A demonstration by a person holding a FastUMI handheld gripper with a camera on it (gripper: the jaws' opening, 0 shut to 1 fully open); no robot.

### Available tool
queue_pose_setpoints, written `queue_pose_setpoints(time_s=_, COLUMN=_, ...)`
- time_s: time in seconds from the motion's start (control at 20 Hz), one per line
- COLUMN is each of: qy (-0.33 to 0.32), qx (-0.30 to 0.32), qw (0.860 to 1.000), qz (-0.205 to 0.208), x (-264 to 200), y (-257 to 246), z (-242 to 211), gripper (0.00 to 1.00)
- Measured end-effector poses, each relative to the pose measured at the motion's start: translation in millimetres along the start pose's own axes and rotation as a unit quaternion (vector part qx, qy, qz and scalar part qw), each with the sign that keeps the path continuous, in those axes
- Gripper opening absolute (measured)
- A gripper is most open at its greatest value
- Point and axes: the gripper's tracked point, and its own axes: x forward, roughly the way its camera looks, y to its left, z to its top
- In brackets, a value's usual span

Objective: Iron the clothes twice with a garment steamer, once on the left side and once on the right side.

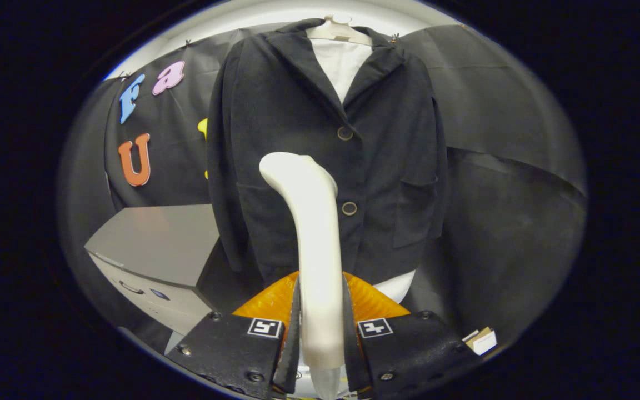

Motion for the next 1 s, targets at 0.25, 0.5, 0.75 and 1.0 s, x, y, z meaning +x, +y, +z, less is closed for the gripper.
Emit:
queue_pose_setpoints(time_s=0.25, qy=0.024, qx=-0.003, qw=1.0, qz=-0.005, x=8, y=-4, z=-26, gripper=0.37)
queue_pose_setpoints(time_s=0.5, qy=0.05, qx=-0.007, qw=0.999, qz=-0.008, x=16, y=-3, z=-53, gripper=0.37)
queue_pose_setpoints(time_s=0.75, qy=0.084, qx=-0.012, qw=0.996, qz=-0.009, x=23, y=-1, z=-88, gripper=0.37)
queue_pose_setpoints(time_s=1.0, qy=0.105, qx=-0.004, qw=0.994, qz=-0.012, x=26, y=-3, z=-105, gripper=0.37)
